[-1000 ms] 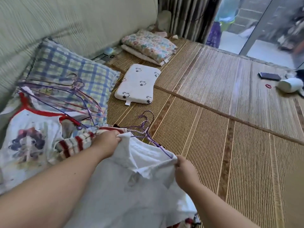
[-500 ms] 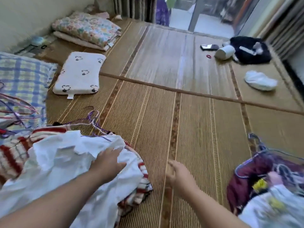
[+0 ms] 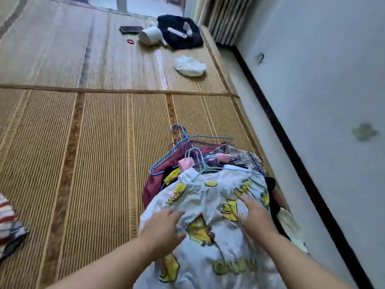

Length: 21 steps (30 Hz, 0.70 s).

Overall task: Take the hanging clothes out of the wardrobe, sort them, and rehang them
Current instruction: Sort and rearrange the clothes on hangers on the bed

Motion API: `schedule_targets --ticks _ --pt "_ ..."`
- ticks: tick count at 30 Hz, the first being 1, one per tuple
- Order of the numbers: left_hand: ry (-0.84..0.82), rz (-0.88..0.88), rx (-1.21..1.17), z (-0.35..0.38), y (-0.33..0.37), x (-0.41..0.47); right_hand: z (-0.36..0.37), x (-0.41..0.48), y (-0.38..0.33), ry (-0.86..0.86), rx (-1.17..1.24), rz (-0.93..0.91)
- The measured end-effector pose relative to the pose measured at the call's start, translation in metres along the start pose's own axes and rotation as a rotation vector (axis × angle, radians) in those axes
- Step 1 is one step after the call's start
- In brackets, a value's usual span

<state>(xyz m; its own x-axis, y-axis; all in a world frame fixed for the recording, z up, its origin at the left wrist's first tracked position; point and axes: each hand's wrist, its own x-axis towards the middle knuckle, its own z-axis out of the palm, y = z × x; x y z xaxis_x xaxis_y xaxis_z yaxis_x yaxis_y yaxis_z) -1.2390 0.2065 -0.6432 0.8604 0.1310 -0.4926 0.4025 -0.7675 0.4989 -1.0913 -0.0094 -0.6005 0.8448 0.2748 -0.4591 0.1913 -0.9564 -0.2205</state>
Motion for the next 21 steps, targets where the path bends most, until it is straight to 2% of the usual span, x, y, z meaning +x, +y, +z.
schedule_targets --ticks 4,8,10,12,16,18,21 --pt "0.066 -0.174 -0.065 0.024 0.016 0.044 -0.011 0.049 0.044 0.028 -0.085 -0.069" --pt "0.133 -0.273 -0.065 0.038 0.017 0.074 -0.015 0.103 0.048 0.108 -0.214 -0.164" --pt "0.203 -0.311 -0.045 0.041 0.017 0.085 -0.015 0.128 0.044 0.172 -0.267 -0.165" --pt "0.296 -0.341 -0.057 0.042 0.015 0.091 -0.013 0.147 0.041 0.149 -0.291 -0.117" --pt "0.395 -0.352 -0.091 0.039 0.012 0.094 -0.018 0.168 0.043 0.016 -0.323 0.002" --pt "0.416 -0.337 -0.094 0.035 0.013 0.092 -0.023 0.166 0.047 0.065 -0.386 -0.029" --pt "0.484 -0.293 -0.227 0.026 0.021 0.084 -0.032 0.152 0.057 0.084 -0.366 -0.14"
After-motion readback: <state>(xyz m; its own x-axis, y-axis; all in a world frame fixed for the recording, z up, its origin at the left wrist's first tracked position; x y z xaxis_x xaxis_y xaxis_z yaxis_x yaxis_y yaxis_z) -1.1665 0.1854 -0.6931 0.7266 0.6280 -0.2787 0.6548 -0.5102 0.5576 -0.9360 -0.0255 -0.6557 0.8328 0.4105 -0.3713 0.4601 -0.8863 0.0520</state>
